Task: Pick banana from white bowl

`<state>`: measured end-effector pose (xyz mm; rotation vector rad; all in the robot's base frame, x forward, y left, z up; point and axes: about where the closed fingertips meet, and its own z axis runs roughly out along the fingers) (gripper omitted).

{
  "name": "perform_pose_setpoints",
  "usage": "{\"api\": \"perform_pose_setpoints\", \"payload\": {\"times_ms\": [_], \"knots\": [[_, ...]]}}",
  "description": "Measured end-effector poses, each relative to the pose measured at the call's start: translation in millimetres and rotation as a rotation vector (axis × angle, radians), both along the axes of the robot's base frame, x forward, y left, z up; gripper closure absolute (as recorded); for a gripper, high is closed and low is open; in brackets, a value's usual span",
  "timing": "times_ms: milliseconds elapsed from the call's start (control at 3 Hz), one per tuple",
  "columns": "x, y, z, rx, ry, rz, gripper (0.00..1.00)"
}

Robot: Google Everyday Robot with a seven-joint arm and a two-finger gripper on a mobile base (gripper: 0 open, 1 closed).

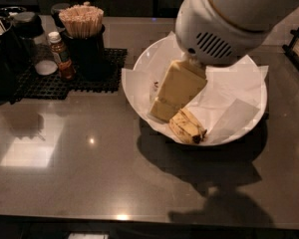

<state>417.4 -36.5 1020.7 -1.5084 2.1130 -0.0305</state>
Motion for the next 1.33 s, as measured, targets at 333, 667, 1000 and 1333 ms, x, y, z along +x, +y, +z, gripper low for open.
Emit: {"api": "perform_pose_setpoints", "payload": {"times_ms": [333,667,1000,1333], "knots": [[0.0,0.0,0.0,0.0,0.0,0.0,0.0],[0.0,0.0,0.0,0.0,0.0,0.0,0.0],[0.0,0.0,0.0,0.0,0.0,0.0,0.0],[-11.0,-6.4,-8.8,0.069,0.017,-0.021,0.15]]}}
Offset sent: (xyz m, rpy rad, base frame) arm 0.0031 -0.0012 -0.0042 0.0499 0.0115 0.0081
